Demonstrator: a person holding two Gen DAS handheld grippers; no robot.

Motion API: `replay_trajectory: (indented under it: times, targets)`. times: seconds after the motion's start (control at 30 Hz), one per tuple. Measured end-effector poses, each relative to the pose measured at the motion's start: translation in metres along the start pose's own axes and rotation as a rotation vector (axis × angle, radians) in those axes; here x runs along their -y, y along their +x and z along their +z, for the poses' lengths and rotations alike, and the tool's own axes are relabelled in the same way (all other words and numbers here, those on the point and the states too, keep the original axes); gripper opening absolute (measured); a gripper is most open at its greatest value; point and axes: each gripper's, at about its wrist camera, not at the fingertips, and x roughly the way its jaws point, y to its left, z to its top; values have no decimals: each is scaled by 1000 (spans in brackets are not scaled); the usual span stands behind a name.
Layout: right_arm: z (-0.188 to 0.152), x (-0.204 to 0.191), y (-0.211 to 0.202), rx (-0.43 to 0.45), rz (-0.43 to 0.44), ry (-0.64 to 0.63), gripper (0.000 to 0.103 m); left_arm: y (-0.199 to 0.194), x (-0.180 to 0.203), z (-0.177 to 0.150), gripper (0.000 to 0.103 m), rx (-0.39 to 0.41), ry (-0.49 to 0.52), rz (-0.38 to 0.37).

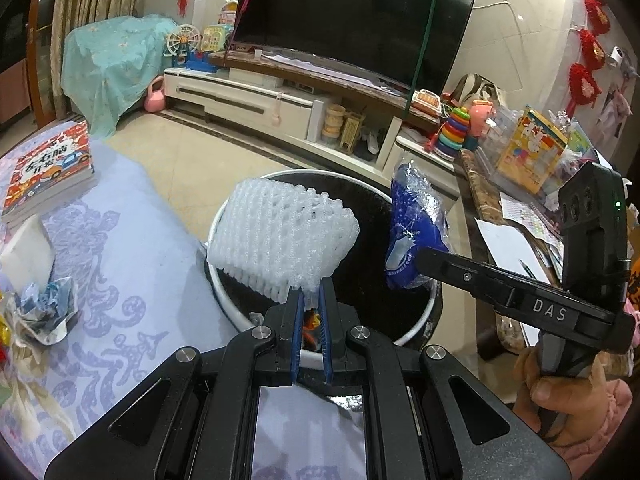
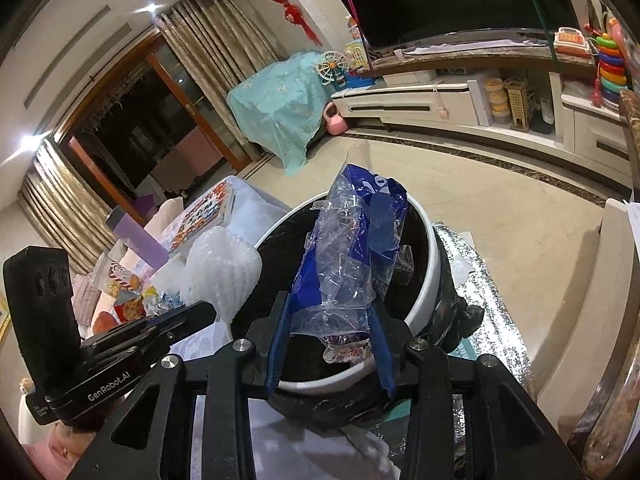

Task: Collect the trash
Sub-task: 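Open both tools to drop the foam net and blue bag into the bin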

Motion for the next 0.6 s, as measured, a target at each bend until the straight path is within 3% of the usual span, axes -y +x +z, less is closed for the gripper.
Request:
replay_trajectory:
  times: [0.23,0.27,0.3,0.37,0.47,0.6]
  targets:
    - [4,-2,6,-18,-5,-7,41,10,-1,1,12,-16,-10,13]
    - [5,-1,7,-20,-6,-4,41,11,-1,1,18,-21,-13,17]
    - [5,-1,7,-20,-8,-3,42,11,-1,0,30,-26,-17,24]
    - [7,1,8,-28,-13,3,50,10,-3,-2,44,-19,-27,28]
    - [6,4,8,-30,-14,22,66,7,-6,-7,46,-17,-39,38]
    - [4,3,2,-21,-15,22,70,3,-13,-16,47,-20,-64,43]
